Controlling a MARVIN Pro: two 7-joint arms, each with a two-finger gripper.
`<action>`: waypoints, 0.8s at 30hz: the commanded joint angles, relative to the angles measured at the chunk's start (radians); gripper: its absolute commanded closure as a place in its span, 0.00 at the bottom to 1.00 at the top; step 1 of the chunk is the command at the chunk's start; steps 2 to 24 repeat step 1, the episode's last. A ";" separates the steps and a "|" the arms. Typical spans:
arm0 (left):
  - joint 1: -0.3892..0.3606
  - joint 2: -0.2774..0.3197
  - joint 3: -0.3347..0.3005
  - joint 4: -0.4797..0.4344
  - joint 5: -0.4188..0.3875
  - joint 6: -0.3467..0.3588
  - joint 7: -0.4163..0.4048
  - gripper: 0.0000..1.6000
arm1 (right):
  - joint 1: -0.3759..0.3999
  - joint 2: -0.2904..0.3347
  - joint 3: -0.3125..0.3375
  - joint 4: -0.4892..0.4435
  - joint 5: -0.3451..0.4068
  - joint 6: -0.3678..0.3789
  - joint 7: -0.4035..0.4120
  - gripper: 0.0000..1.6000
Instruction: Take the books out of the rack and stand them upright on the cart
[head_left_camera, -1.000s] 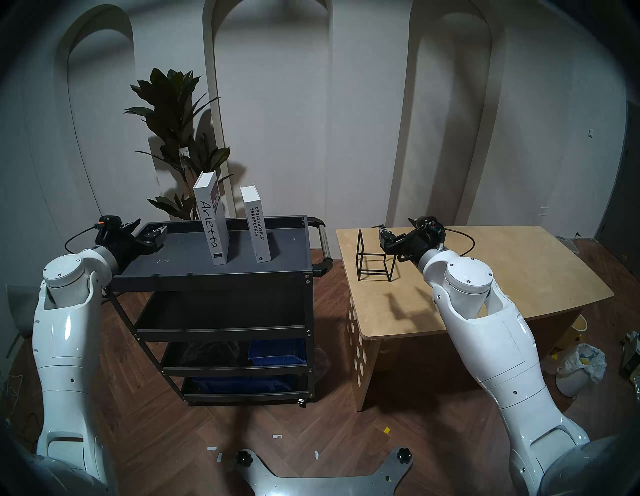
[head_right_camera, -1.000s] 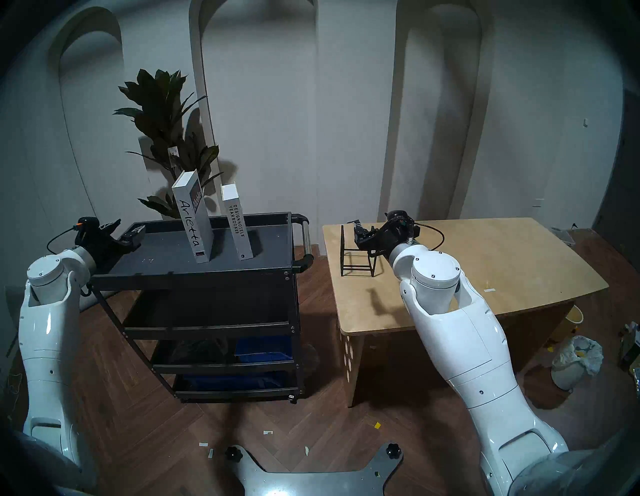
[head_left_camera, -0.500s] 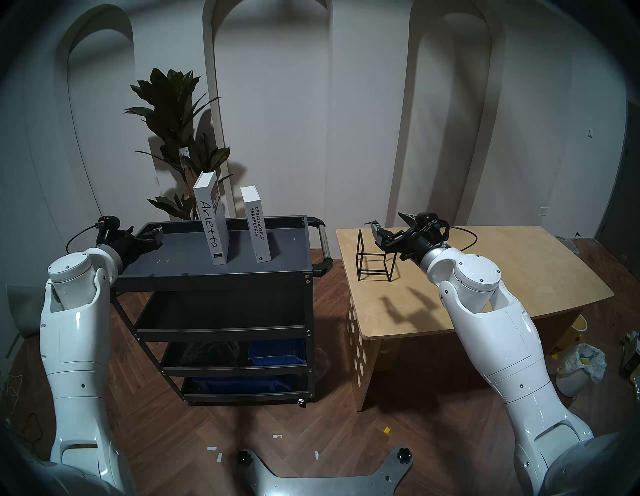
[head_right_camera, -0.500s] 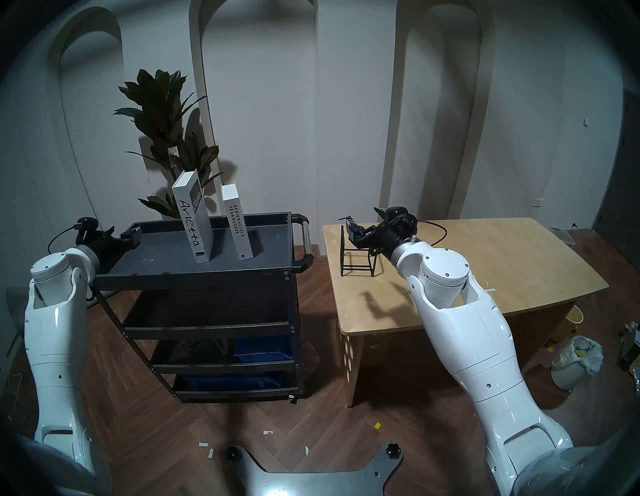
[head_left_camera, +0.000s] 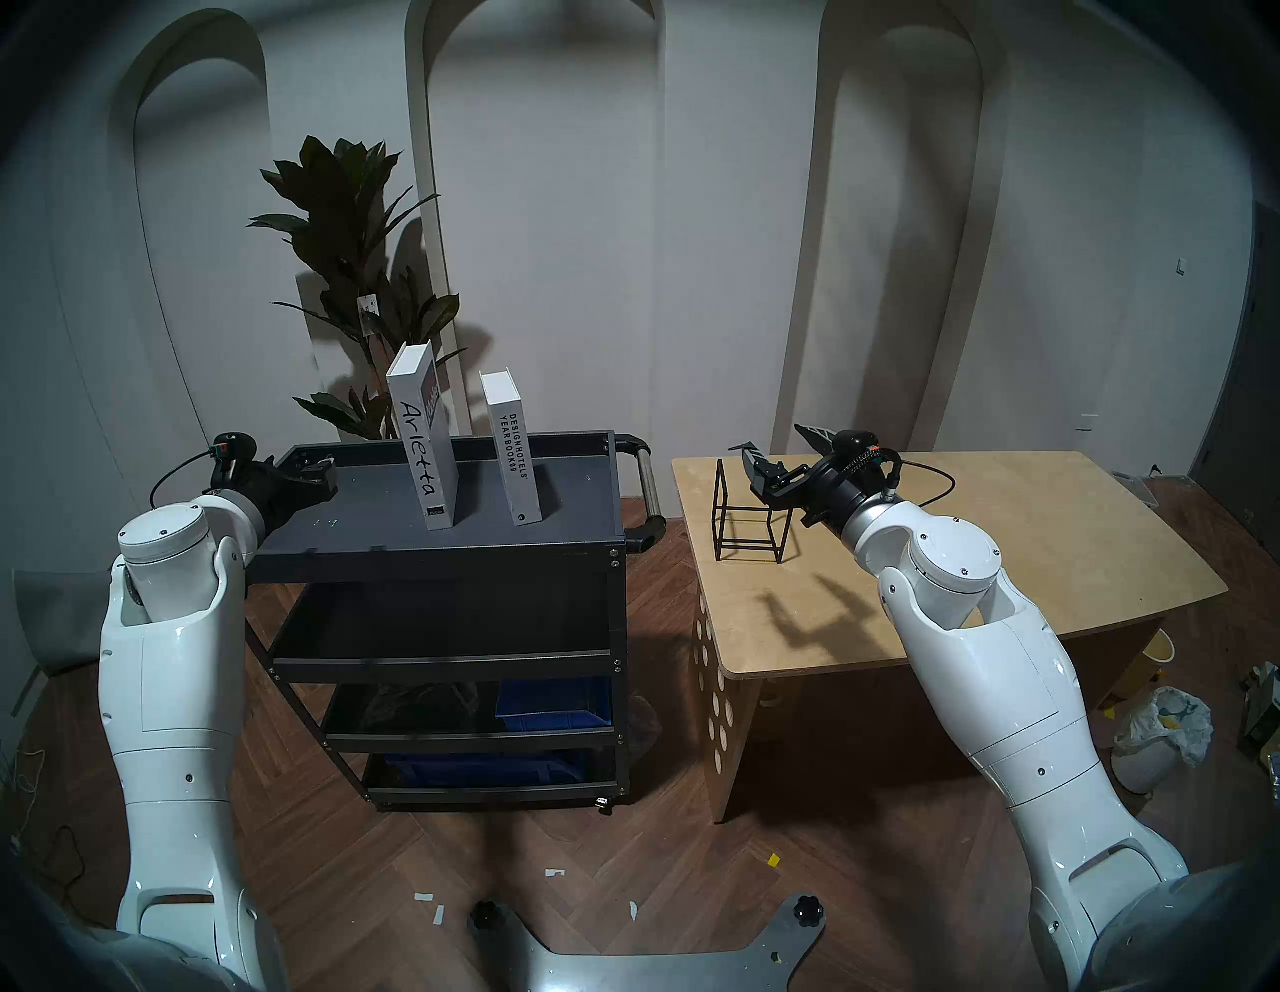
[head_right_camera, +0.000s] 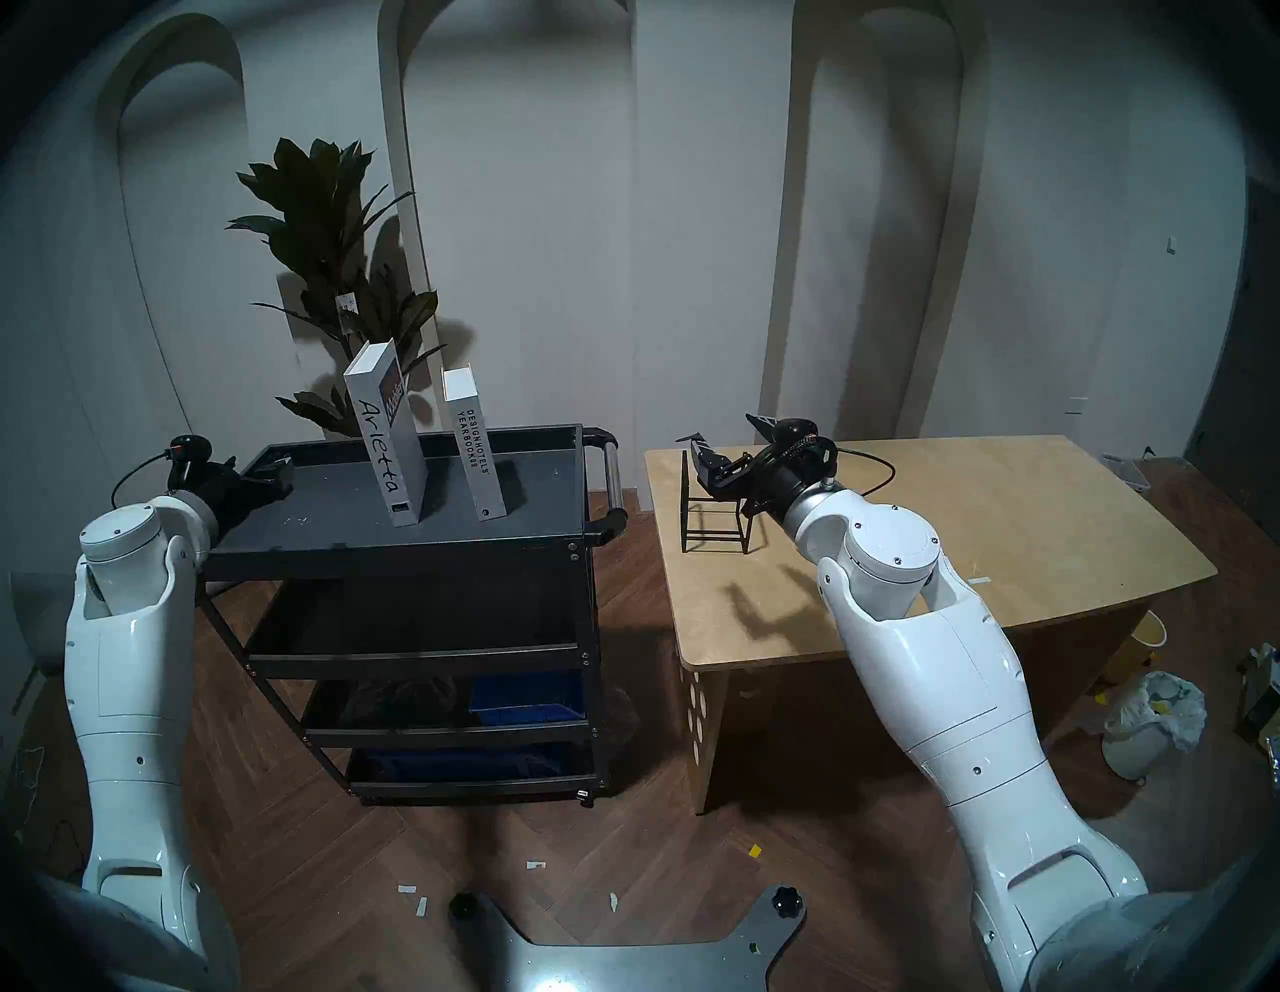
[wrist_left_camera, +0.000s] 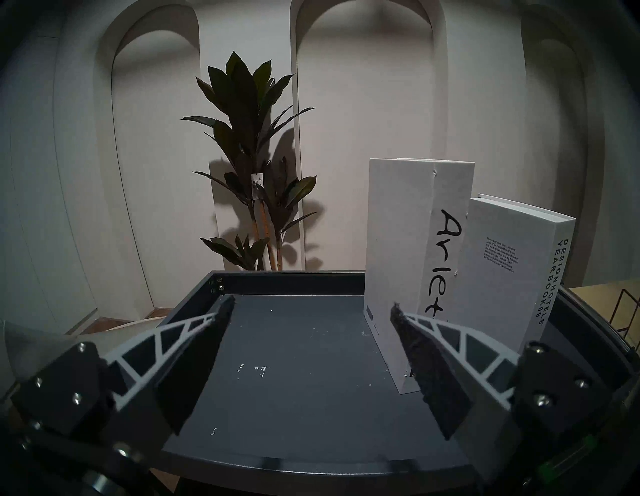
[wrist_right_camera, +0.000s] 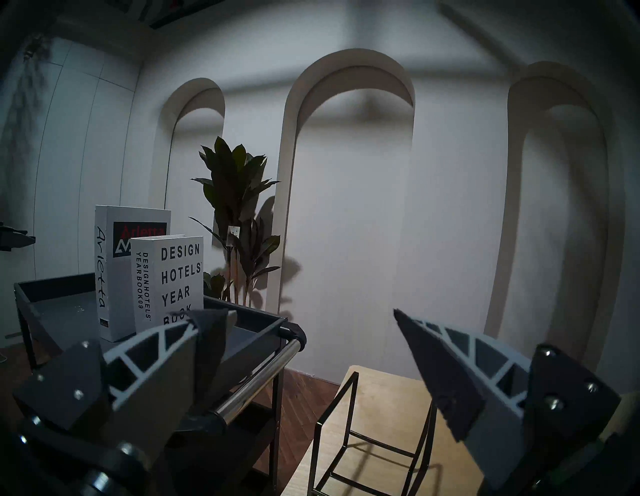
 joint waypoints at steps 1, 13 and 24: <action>-0.016 0.008 -0.006 -0.026 -0.003 -0.009 -0.003 0.00 | 0.011 -0.006 0.002 -0.014 -0.004 -0.021 -0.002 0.00; -0.016 0.008 -0.006 -0.026 -0.003 -0.009 -0.003 0.00 | 0.011 -0.006 0.002 -0.014 -0.004 -0.021 -0.002 0.00; -0.016 0.008 -0.006 -0.026 -0.003 -0.009 -0.003 0.00 | 0.011 -0.006 0.002 -0.014 -0.004 -0.021 -0.002 0.00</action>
